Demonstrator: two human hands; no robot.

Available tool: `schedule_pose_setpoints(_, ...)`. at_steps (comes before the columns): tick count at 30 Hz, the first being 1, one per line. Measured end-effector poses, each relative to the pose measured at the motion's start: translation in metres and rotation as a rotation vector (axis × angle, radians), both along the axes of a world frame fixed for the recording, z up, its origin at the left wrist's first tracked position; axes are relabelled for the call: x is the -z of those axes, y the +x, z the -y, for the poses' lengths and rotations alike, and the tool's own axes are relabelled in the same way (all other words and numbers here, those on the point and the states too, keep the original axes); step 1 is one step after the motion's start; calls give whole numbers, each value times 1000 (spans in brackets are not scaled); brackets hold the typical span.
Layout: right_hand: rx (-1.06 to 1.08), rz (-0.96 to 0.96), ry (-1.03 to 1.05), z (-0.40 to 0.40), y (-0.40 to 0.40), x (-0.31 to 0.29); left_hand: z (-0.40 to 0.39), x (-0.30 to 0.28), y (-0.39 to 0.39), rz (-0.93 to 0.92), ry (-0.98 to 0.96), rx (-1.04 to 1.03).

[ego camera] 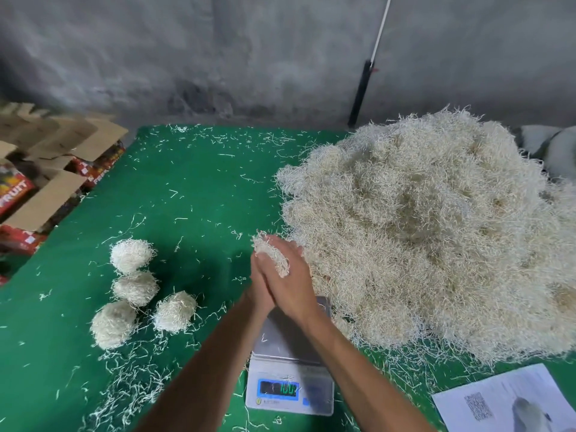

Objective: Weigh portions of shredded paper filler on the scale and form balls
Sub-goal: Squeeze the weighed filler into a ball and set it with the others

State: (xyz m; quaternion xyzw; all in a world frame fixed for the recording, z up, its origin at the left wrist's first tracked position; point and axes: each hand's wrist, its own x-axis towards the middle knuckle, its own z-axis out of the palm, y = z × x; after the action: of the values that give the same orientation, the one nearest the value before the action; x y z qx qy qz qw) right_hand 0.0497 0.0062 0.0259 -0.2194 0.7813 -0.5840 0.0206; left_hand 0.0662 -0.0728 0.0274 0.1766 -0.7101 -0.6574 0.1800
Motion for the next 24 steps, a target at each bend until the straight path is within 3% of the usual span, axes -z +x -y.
schedule_pose_setpoints(2,111,-46,61,3,-11,-7,-5,2,6,-8,-147,145)
schedule_pose_setpoints(4,142,-186,167,-9,-22,-9,3,-15,15,36,-176,135)
schedule_pose_setpoints(6,44,-338,276,-25,-29,-3,22,-23,14,146,-11,151)
schedule_pose_setpoints(8,-109,-442,274,-30,-19,2,36,-15,12,209,335,121)
schedule_pose_setpoints(10,-252,-505,208,-13,1,2,35,-1,7,164,373,40)
schedule_pose_setpoints(11,-254,-488,173,0,9,-3,27,-2,11,141,549,166)
schedule_pose_setpoints(14,-88,-321,213,24,-1,-26,22,8,32,216,240,330)
schedule_pose_setpoints(15,-70,-321,277,22,-9,-27,31,8,34,167,-17,329)
schedule_pose_setpoints(17,-123,-335,338,14,-19,-20,57,-14,38,141,-147,243)
schedule_pose_setpoints(20,-275,-480,284,24,-1,-8,85,-14,40,168,81,46)
schedule_pose_setpoints(22,-423,-592,270,51,13,-7,84,-4,45,197,-85,67)
schedule_pose_setpoints(24,-459,-570,312,71,5,-17,78,-6,59,144,-150,-17)
